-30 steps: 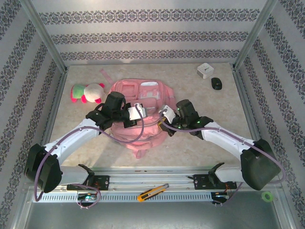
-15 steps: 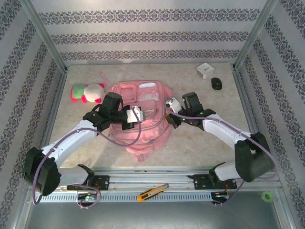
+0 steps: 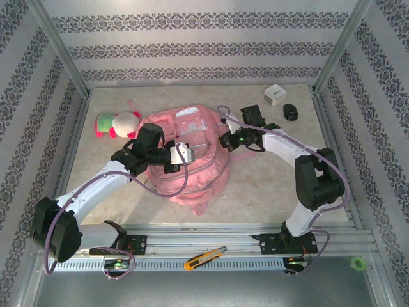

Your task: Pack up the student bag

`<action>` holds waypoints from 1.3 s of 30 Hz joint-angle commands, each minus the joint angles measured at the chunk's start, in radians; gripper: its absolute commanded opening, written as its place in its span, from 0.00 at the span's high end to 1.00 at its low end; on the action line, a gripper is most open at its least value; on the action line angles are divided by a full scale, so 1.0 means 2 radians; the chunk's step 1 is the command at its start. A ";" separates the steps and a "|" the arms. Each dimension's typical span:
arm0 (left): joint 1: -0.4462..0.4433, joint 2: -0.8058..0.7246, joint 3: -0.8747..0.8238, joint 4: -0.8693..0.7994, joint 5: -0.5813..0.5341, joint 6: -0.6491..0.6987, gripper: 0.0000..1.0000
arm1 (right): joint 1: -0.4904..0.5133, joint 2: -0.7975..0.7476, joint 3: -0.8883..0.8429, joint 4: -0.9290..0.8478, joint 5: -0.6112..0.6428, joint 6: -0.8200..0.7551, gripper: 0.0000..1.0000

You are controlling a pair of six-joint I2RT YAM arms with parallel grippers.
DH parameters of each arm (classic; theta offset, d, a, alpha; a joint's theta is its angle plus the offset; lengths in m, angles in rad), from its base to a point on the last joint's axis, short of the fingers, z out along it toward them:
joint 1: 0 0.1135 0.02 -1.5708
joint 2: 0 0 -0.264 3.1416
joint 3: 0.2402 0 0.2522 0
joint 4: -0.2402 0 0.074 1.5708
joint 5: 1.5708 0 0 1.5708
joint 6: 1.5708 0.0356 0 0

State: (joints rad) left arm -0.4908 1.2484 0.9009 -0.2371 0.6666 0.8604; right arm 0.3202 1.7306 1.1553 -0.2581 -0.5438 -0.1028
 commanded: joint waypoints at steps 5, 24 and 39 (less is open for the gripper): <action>-0.014 0.000 -0.018 0.061 0.031 -0.014 1.00 | -0.046 -0.031 -0.025 0.042 0.141 0.048 1.00; -0.041 0.123 0.037 0.192 -0.024 -0.091 0.68 | 0.002 -0.313 -0.195 0.029 0.157 0.129 0.43; -0.074 0.105 0.039 0.063 -0.042 -0.076 0.26 | -0.028 -0.177 -0.112 0.044 0.005 0.041 0.40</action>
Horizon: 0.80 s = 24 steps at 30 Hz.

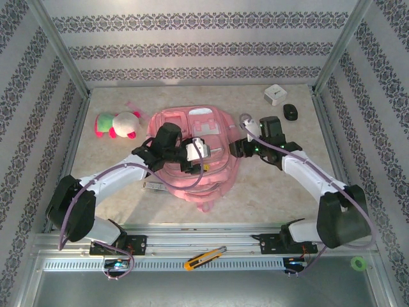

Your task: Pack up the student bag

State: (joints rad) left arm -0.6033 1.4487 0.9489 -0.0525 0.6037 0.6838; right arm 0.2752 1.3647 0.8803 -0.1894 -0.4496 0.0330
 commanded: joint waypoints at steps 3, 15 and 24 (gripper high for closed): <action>-0.030 0.030 0.013 0.020 -0.073 -0.009 0.26 | -0.009 0.018 0.035 0.013 -0.063 -0.047 0.40; 0.016 -0.040 -0.114 0.214 0.034 -0.007 1.00 | -0.033 0.043 0.024 0.027 -0.131 -0.238 0.29; 0.031 -0.055 -0.171 0.288 0.084 0.005 1.00 | 0.005 0.086 0.057 -0.069 -0.156 -0.439 0.30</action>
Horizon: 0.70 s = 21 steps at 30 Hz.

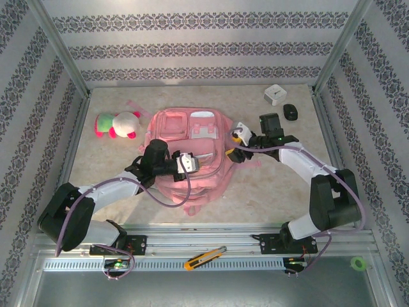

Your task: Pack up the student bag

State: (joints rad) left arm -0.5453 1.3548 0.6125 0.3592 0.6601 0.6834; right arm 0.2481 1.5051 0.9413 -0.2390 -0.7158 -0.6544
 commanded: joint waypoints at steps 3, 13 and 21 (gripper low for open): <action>0.003 -0.007 -0.003 0.090 0.060 0.005 1.00 | 0.035 0.045 0.052 -0.069 -0.020 -0.122 0.31; 0.003 -0.023 0.001 0.066 0.053 0.016 1.00 | 0.054 0.096 0.107 -0.142 -0.082 -0.163 0.42; 0.004 -0.013 0.005 0.076 0.046 0.012 1.00 | 0.047 0.081 0.113 -0.193 -0.118 -0.156 0.64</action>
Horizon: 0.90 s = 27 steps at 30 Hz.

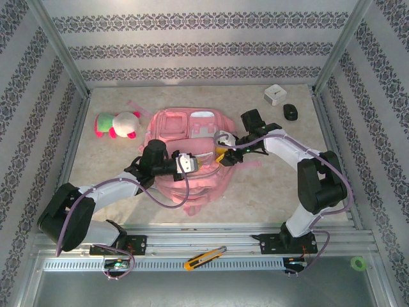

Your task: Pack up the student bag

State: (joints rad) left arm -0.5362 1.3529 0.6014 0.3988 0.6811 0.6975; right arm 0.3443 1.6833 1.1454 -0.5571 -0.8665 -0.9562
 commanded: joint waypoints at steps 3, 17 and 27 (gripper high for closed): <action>0.000 -0.012 0.010 0.058 0.036 0.003 1.00 | -0.006 -0.010 0.012 -0.035 -0.052 0.012 0.68; 0.000 -0.014 0.010 0.063 0.038 -0.005 1.00 | -0.019 0.009 0.027 0.000 -0.074 0.092 0.81; -0.001 -0.003 0.020 0.069 -0.035 -0.023 1.00 | -0.022 -0.023 0.001 0.005 -0.071 0.132 1.00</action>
State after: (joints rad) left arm -0.5365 1.3529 0.6022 0.4206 0.6498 0.6804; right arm 0.3031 1.6863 1.1683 -0.5652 -0.9600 -0.7235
